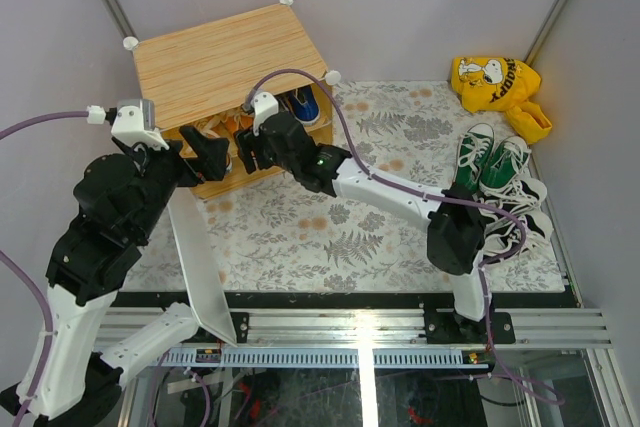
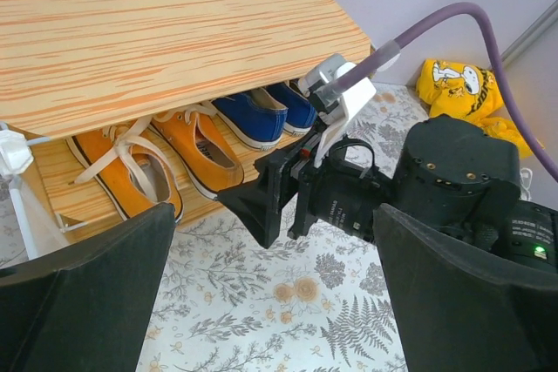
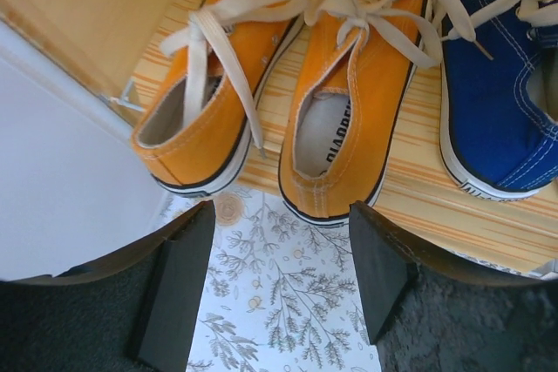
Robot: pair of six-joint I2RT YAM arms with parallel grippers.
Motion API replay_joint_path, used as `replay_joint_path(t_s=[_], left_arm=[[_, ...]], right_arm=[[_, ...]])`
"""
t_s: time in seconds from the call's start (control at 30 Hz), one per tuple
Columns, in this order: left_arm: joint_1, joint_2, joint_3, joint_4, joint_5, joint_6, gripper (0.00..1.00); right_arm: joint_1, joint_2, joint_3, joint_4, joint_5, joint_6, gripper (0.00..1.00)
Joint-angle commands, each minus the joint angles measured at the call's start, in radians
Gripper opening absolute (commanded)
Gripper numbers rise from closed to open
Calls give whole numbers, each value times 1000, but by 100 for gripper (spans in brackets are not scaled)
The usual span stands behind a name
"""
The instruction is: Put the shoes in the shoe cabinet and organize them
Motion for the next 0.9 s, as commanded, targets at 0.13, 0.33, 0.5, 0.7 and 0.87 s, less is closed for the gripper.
replay_joint_path(t_s=[0.13, 0.33, 0.5, 0.7, 0.87], left_arm=[[-6, 5, -25, 22, -42, 30, 95], [-7, 2, -42, 26, -53, 34, 95], [-6, 0, -46, 27, -48, 31, 95], [-6, -6, -51, 27, -56, 34, 95], [-8, -8, -59, 27, -56, 34, 95]], right_arm=[[-8, 79, 20, 134, 99, -65, 67], [-33, 121, 41, 157, 57, -43, 41], [-43, 116, 28, 232, 29, -48, 12], [-47, 163, 103, 262, 47, -67, 9], [-49, 206, 150, 297, 67, -67, 8]])
